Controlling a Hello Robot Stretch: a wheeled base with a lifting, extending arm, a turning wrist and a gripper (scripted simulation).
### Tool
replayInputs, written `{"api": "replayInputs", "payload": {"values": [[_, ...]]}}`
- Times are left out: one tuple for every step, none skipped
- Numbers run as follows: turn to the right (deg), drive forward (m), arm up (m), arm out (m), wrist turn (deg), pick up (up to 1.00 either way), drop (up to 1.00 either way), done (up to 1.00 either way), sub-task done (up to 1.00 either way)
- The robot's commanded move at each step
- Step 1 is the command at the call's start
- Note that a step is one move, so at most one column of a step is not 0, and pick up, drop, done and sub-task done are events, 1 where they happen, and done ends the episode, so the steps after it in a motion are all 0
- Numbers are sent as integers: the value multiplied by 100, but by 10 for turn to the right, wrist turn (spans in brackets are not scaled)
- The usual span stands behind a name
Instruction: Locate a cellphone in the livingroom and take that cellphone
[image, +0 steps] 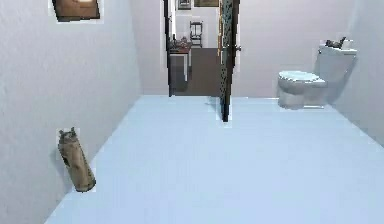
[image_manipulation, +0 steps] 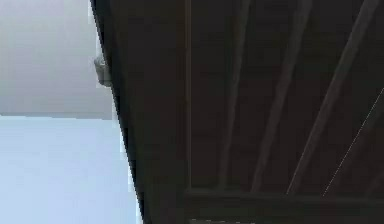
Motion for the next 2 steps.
{"api": "replayInputs", "payload": {"values": [[0, 100, 0, 0, 0, 0, 0, 0, 0], [0, 100, 0, 0, 0, 0, 0, 0, 0]]}}
